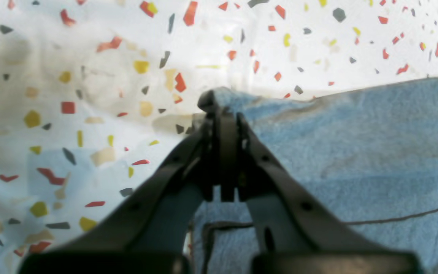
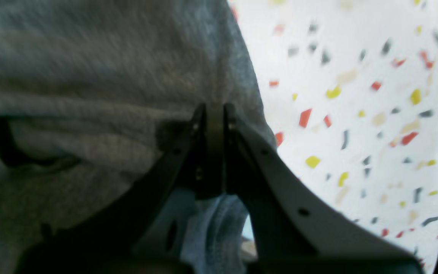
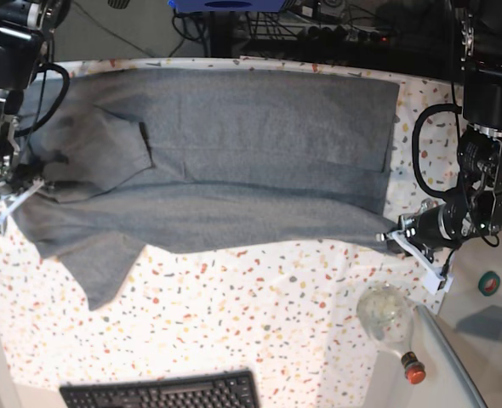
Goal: Layout the t-shirt on the table in an organized manner, then fold the t-shirt properly
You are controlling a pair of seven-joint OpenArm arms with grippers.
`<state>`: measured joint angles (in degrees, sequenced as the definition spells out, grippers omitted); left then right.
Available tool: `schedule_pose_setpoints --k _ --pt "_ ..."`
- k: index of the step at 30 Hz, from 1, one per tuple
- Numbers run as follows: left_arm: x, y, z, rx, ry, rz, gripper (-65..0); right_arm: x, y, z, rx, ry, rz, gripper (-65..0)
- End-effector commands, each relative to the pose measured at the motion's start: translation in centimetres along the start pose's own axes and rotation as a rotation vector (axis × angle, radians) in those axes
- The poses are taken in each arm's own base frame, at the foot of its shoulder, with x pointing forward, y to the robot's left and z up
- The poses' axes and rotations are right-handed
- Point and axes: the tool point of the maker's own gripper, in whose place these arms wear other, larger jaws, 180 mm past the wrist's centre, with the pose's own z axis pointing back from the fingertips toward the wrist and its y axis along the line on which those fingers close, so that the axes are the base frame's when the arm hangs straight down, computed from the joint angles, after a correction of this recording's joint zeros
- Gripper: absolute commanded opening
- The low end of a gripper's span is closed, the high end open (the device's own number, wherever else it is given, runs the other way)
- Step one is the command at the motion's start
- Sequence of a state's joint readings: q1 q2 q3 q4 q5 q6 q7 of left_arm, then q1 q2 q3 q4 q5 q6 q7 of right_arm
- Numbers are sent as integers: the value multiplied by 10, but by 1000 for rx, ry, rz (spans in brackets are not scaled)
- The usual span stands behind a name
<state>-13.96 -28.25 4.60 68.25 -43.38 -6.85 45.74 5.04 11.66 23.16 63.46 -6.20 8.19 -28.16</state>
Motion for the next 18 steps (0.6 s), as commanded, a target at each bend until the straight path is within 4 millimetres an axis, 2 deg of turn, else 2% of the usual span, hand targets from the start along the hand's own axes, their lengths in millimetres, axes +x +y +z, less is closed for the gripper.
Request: schedule_pose_setpoints --k 1,3,5,7,9,11,13,16,18 --pt "23 2 8 2 -58 -13 -650 29 -14 7 -28 -69 -1 -650" --pt "23 2 8 2 -58 -13 -650 39 -17 17 -40 -62 -1 -624" --pt "23 3 8 2 -58 -12 -650 49 -18 22 -44 -78 2 -494" --pt "23 4 8 4 -57 -12 -650 65 -16 20 -39 -121 -9 -393" --pt "23 3 8 3 -58 -13 -650 79 -15 11 -28 -133 -28 -336" --pt "23 3 8 3 -58 -13 -650 85 -15 0 -17 -109 -50 -321" --pt "23 3 8 2 -58 -12 -650 84 -23 -12 -18 -66 -58 -323" --pt "23 3 8 2 -58 -12 -650 97 -18 -29 10 -94 -90 -317" --pt "23 3 8 2 -58 -12 -650 92 -20 -41 22 -88 -111 -317"
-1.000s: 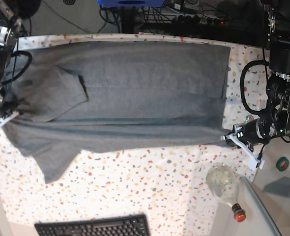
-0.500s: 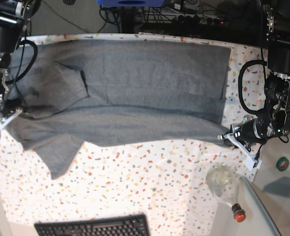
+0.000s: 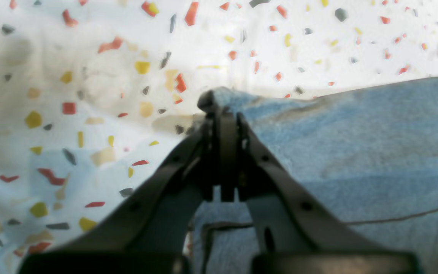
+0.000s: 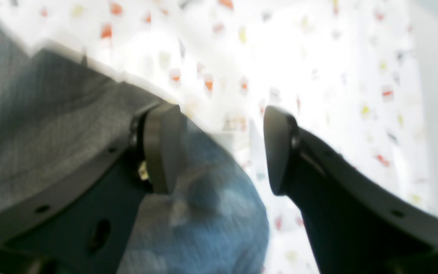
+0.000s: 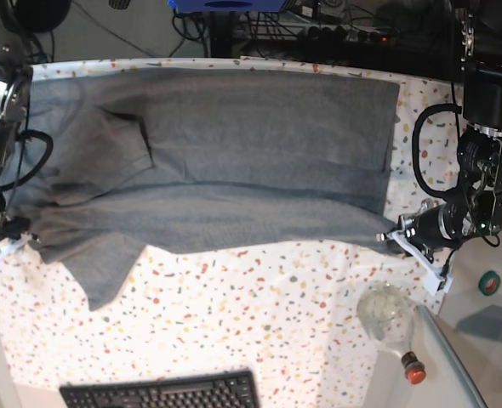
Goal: Layout the t-shirt on the table in an organized manner, then fold the t-shirt properly
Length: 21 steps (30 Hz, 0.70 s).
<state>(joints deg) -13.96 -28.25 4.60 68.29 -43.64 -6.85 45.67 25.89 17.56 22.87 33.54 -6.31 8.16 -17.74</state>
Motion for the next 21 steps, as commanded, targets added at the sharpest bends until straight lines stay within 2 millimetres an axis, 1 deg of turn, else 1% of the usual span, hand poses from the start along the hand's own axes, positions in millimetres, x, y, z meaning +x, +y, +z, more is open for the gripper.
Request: schedule_pose_setpoints --k 1,3,5,7,9,13,16,18,21 --pt "22 3 8 5 -56 -15 -650 25 -7 0 -6 -48 -17 -315" --pt "21 5 7 8 -51 -12 -650 19 -1 -6 12 -25 -32 -315" --pt "22 5 7 8 -53 -11 -650 26 1 -5 19 -58 -29 -315" --pt "23 5 7 8 -55 -12 -650 31 7 -4 56 -83 -18 -318" --pt "24 4 7 8 -56 -12 -650 33 12 -3 81 -87 -12 -321" --pt "24 4 7 7 -58 -12 -650 33 14 -3 88 -85 -4 -318" --pt "24 5 7 8 -58 -10 -650 24 16 -5 94 -64 -6 -315" --pt "25 5 7 9 -59 -9 -650 11 19 -9 104 -33 -12 -315" --pt "26 6 8 11 -61 -9 -650 10 20 -10 107 -51 -15 -315"
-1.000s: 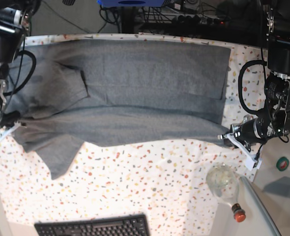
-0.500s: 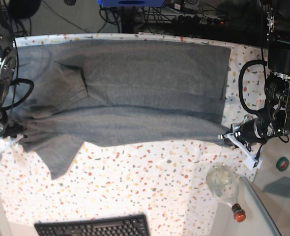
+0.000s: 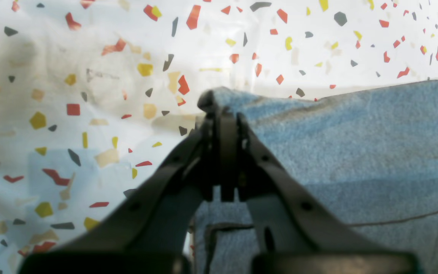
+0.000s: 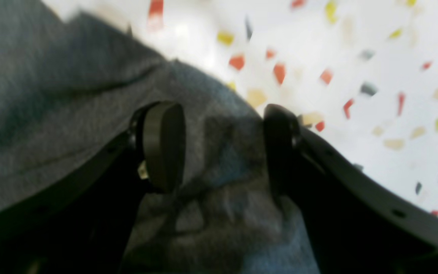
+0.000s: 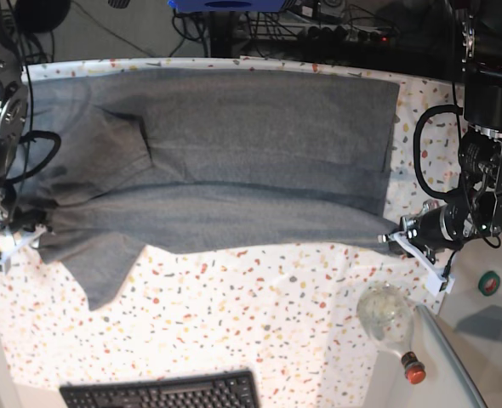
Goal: Layout the t-shirt on the table in an organized manner, then fold the t-shirt properly
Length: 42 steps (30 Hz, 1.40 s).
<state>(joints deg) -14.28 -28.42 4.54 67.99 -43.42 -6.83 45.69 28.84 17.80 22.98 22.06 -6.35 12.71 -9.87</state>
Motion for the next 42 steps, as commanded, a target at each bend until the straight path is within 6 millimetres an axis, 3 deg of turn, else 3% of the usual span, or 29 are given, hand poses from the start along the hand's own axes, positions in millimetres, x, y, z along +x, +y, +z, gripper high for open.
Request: schedule_pose_setpoints --k 1,6,8,10,11,15,23,33,42 --pt "25 3 8 3 -62 -8 -650 24 -7 3 -7 -54 -4 -315" --pt "24 4 8 4 -61 -10 -650 11 -9 0 -6 -46 -9 -357" --pt "24 3 8 3 -59 -12 -650 12 -9 0 -6 -59 -9 -474" --pt "24 3 8 3 -59 -12 -650 12 -10 0 -8 -66 -7 -636" --pt "23 3 7 3 -58 -13 -650 13 -10 0 -7 -75 -13 -650" --pt "24 3 8 3 -59 -12 -650 21 -10 1 -8 -117 -11 -650" --pt "30 1 10 -3 -74 -9 -650 59 -12 11 -22 -216 14 -650" --pt "61 -10 18 -24 -142 -27 -650 89 -8 22 4 -293 43 -650" --pt "58 -9 17 -24 -136 -25 -650 82 -4 20 21 -280 47 -650"
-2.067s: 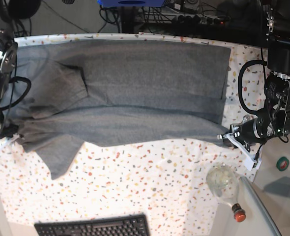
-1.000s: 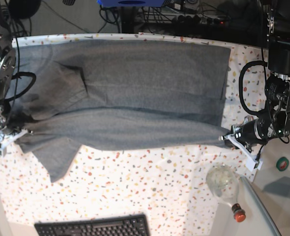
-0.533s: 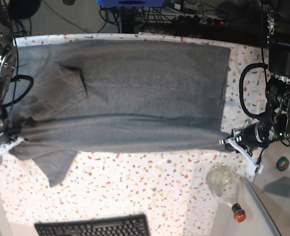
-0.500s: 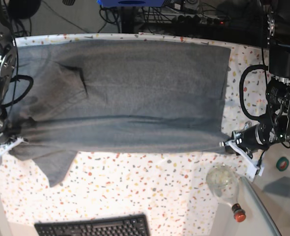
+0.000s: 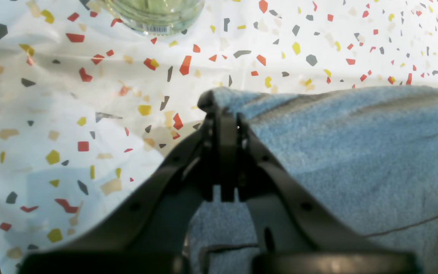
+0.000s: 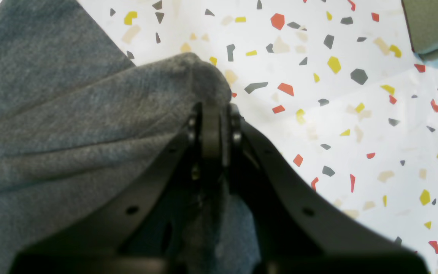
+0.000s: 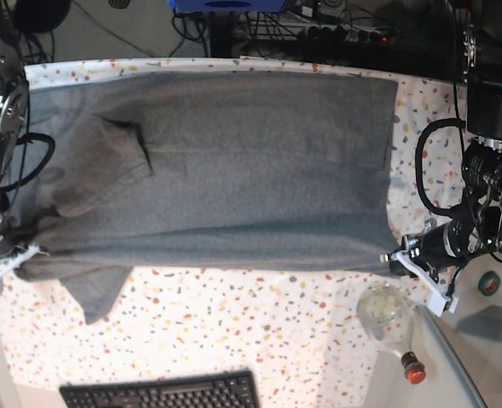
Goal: Layout the t-shirt on the table in an organized manner, then fold the t-shirt properly
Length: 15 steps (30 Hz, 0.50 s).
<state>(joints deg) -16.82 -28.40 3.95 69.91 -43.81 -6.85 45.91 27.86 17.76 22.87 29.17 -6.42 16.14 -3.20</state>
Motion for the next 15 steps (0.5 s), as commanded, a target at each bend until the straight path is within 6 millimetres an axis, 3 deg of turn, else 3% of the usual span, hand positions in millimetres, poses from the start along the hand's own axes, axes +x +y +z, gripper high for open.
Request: schedule_pose_setpoints --k 1,9,15 --pt "25 1 8 -2 -64 -11 -650 22 -5 1 -8 -55 2 -650" --pt "22 3 7 2 -58 -9 -650 -23 35 1 49 43 -3 -650" --pt "20 3 6 3 -51 -13 -650 -12 44 22 39 -42 51 -650"
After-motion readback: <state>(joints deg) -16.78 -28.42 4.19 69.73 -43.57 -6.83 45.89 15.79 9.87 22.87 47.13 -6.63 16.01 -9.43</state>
